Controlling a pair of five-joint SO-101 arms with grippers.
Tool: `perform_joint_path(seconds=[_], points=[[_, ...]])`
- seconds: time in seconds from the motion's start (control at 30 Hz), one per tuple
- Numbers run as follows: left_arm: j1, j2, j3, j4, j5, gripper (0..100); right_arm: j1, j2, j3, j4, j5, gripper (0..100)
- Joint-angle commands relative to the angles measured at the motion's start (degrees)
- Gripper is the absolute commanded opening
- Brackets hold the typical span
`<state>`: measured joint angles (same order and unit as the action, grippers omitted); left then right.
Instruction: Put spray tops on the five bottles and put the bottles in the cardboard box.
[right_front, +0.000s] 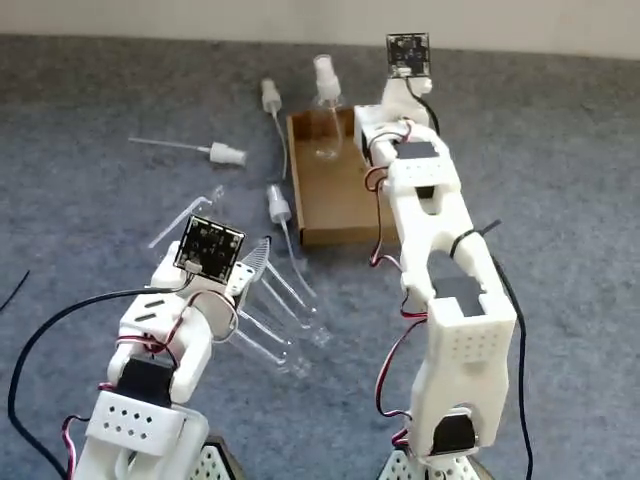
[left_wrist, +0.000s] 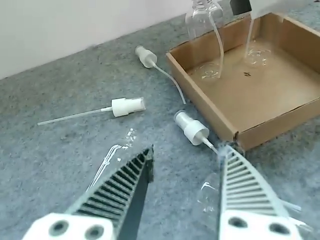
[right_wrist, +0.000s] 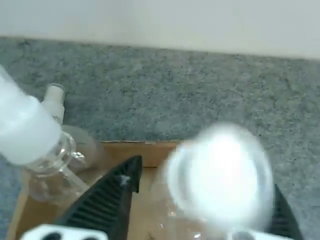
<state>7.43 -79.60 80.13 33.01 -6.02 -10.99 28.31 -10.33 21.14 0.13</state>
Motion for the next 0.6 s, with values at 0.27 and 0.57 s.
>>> perform_joint_path(seconds=[0.27,0.57], points=[[-0.9,-0.2,-0.7,-1.5,-0.4,20,-0.5,-1.5,-3.7,3.5,-0.5,26.2],[-0.9,-0.2,-0.5,-1.5,-0.4,20,-0.4,-1.5,-16.5,12.4,-0.5,26.2]])
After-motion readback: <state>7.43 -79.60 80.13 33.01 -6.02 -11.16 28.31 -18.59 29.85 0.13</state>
